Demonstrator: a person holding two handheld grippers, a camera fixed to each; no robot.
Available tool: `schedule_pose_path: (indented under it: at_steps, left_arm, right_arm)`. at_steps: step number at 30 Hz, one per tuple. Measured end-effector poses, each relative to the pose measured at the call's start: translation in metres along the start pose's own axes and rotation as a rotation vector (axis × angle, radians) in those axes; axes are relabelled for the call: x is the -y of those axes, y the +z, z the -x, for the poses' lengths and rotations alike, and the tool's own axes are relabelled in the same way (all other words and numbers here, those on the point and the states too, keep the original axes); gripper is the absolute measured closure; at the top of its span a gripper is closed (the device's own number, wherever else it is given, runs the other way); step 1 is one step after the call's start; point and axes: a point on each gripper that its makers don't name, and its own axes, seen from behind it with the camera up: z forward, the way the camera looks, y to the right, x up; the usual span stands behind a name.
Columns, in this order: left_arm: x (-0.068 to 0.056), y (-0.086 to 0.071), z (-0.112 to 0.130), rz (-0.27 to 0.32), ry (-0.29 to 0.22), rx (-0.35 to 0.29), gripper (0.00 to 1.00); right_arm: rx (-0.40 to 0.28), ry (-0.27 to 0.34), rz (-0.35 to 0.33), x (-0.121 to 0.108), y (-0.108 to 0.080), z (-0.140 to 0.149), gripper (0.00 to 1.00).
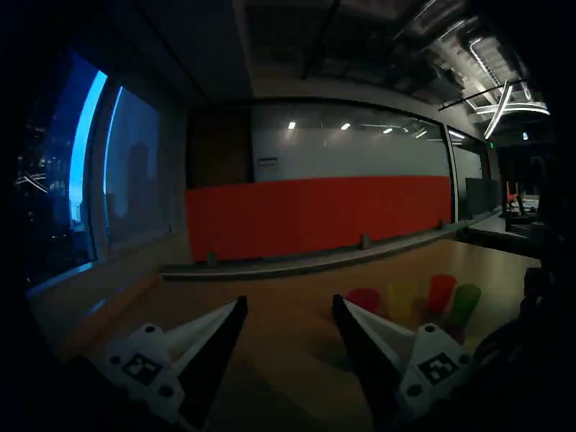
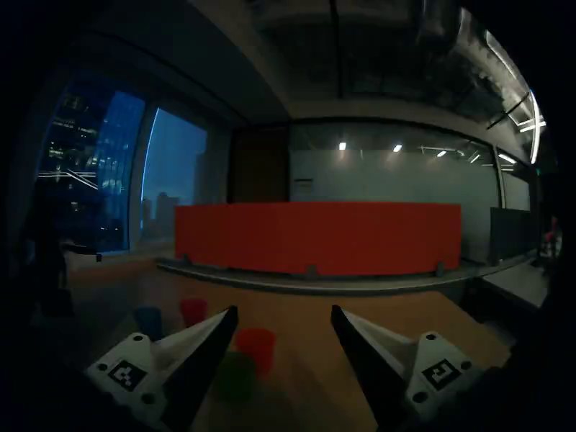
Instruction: Pour water
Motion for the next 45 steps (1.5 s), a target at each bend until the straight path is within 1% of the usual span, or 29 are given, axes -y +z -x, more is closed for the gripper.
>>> schedule_pose_path:
  at_steps: [3,6,9,12,17,21,24,30,33,39,45]
  left_arm:
    - [0.006,-0.003,-0.007,-0.035,-0.002,-0.043,0.13]
    - [0.012,-0.004,-0.01,-0.065,0.008,-0.06,0.13]
    - [0.015,-0.005,-0.012,-0.089,0.014,-0.07,0.13]
    - [0.015,-0.004,-0.01,-0.096,0.004,-0.075,0.13]
    - [0.015,-0.004,-0.004,-0.106,-0.016,-0.07,0.13]
    - [0.018,-0.005,0.006,-0.128,-0.023,-0.061,0.13]
    - [0.018,-0.004,0.015,-0.135,-0.029,-0.055,0.13]
    - [0.014,0.0,0.033,-0.144,-0.026,-0.031,0.13]
    - [0.013,0.003,0.037,-0.151,-0.018,-0.033,0.13]
    - [0.014,0.008,0.048,-0.159,-0.007,-0.03,0.13]
    - [0.013,0.008,0.057,-0.166,-0.014,-0.029,0.13]
  right_arm:
    - [-0.031,-0.016,0.048,-0.008,0.001,-0.008,0.0]
    - [-0.05,-0.037,0.096,-0.014,0.004,-0.011,0.0]
    - [-0.062,-0.05,0.136,-0.019,0.006,-0.012,0.0]
    - [-0.074,-0.046,0.166,-0.022,0.008,-0.012,0.0]
    - [-0.091,-0.018,0.201,-0.029,0.01,-0.01,0.0]
    - [-0.097,0.003,0.23,-0.035,0.01,-0.006,0.0]
    - [-0.099,0.009,0.25,-0.04,0.01,-0.002,0.0]
    - [-0.077,0.02,0.26,-0.043,0.011,0.011,0.0]
    - [-0.063,0.021,0.245,-0.04,0.012,0.016,0.0]
    - [-0.06,0.029,0.251,-0.041,0.014,0.016,0.0]
    - [-0.047,0.019,0.261,-0.045,0.014,0.014,0.0]
